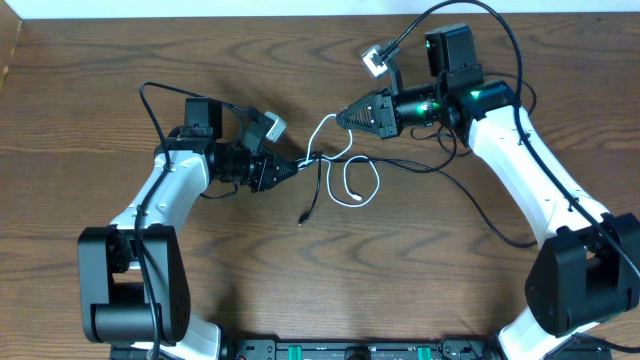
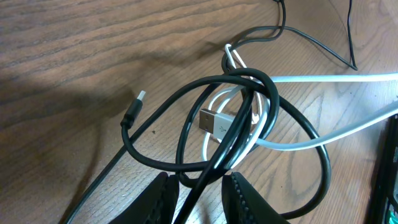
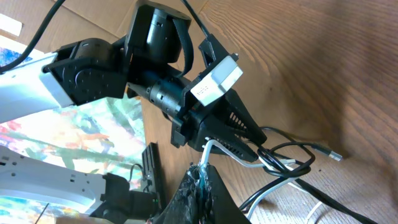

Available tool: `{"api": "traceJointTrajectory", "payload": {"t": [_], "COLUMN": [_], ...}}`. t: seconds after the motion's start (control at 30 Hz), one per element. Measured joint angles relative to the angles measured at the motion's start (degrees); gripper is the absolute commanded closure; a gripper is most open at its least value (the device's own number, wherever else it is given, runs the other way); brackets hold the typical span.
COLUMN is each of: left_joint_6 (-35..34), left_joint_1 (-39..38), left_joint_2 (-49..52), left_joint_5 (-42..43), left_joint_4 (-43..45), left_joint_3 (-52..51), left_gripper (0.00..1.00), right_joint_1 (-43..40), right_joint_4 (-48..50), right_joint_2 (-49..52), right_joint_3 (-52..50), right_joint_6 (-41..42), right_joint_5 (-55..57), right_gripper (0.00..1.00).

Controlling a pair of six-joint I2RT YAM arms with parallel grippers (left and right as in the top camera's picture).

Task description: Untangle cables

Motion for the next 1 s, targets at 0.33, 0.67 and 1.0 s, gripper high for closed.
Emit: {"api": "traceJointTrajectory", "payload": {"t": [0.33, 0.67, 1.0], "left_joint_6": [0.0, 0.0, -0.3], "left_joint_1": [-1.1, -1.2, -2.5], "left_joint_2": [0.0, 0.0, 2.4], "left_joint_5": [0.0, 0.0, 0.2], "left_joint_4": [0.0, 0.6, 1.9], "left_joint_3": [0.0, 0.0, -0.1], "left_gripper": [0.65, 0.59, 0.92], "right_joint_1": [0.0, 0.0, 0.0], "right_joint_4": [0.0, 0.0, 0.0], "right_joint_2": [0.0, 0.0, 0.0], "right_joint_3": [0.0, 0.0, 0.0], "right_joint_6": [0.0, 0.0, 0.0], "right_joint_5": [0.0, 0.0, 0.0], "right_gripper": [0.99, 0.99, 0.99]}}
